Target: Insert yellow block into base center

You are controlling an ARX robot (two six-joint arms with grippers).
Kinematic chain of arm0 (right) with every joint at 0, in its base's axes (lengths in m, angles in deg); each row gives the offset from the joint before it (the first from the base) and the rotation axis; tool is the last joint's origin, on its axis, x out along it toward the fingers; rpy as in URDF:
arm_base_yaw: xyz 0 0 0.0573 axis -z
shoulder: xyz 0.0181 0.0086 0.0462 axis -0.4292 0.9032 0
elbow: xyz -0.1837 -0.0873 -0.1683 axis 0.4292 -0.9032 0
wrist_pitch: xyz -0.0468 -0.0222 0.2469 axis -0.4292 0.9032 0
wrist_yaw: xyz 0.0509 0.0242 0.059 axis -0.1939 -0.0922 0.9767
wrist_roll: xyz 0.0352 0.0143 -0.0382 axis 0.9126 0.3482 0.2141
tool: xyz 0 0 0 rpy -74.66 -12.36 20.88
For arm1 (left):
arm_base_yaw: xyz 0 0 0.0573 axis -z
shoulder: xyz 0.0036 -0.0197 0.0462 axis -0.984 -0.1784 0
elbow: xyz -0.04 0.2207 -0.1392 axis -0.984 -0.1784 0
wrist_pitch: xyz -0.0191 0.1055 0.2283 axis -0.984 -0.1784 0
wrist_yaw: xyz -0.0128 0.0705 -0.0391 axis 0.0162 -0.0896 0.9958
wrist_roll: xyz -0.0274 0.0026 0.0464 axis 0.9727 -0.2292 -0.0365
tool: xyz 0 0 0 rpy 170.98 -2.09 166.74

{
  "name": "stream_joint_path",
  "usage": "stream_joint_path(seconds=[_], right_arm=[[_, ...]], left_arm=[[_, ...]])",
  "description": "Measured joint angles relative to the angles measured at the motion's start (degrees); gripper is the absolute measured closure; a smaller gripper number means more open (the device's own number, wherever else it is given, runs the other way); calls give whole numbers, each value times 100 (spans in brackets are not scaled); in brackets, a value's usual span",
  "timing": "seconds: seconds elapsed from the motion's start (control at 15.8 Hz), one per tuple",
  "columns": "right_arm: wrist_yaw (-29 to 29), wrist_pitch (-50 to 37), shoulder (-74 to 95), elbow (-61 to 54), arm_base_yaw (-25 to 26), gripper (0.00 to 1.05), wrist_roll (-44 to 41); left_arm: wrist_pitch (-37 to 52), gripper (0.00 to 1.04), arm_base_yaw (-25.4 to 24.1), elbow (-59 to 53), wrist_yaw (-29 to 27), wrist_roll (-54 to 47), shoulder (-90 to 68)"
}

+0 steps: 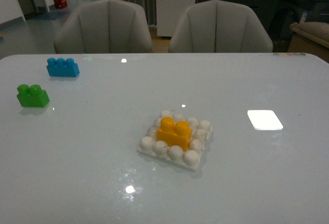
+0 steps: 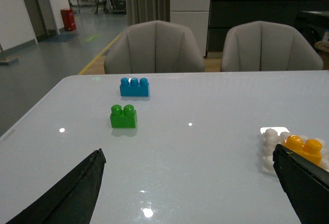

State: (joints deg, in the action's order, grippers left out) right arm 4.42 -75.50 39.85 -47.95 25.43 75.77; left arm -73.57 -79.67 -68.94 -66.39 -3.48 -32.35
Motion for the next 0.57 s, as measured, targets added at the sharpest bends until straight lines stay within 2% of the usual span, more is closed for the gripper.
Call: stream_joint_path(seconds=[0.06, 0.57], right_arm=[[-2, 0, 0, 0, 0, 6, 0], [0, 0, 0, 0, 0, 6, 0]], left_arm=[[0, 8, 0, 0, 0, -9, 0], [0, 7, 0, 0, 0, -13, 0]])
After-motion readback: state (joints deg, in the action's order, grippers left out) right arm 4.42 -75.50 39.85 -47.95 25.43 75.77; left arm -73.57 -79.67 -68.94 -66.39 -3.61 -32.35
